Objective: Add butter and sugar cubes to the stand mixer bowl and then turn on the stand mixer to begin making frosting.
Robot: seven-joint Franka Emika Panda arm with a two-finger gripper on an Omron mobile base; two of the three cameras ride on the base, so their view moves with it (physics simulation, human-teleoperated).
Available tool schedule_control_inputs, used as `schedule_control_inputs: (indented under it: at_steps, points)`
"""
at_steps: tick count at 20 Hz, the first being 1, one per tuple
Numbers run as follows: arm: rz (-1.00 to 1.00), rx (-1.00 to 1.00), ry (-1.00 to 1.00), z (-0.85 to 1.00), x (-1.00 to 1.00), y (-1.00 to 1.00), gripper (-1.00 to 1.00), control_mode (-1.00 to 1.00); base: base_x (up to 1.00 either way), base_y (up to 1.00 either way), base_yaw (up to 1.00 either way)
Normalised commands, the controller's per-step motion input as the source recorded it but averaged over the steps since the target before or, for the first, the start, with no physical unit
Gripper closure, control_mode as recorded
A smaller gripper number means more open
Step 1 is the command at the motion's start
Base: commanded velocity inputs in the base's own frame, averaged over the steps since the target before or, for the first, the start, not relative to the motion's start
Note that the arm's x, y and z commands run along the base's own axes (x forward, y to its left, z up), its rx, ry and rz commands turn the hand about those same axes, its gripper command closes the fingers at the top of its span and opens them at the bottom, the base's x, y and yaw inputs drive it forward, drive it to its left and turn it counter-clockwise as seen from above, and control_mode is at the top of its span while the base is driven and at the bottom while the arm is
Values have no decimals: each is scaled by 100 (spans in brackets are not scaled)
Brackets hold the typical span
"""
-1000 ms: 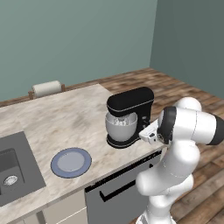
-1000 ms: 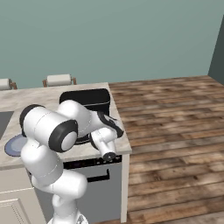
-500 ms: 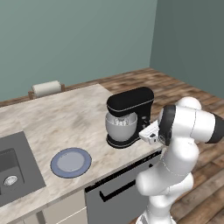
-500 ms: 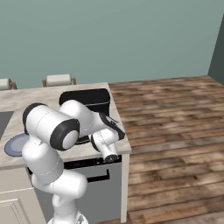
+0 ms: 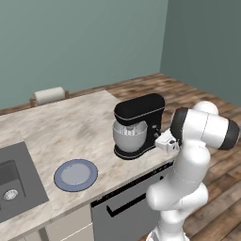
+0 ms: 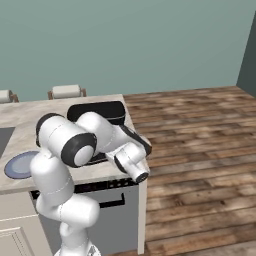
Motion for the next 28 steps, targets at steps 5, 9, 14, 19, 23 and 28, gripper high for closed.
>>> schedule_control_inputs:
  at_steps: [5,9,14,19,23,28]
  points:
    - [28,15,7,44,24,9,100,-100,0,0,0]
    - [26,9,14,43,5,33,100,-100,0,0,0]
    - [18,4,22,48,0,51,100,-100,0,0,0]
    - [8,1,31,48,0,73,100,-100,0,0,0]
    - [0,0,46,41,0,82,100,-100,0,0,0]
    - [0,0,54,26,0,92,100,-100,0,0,0]
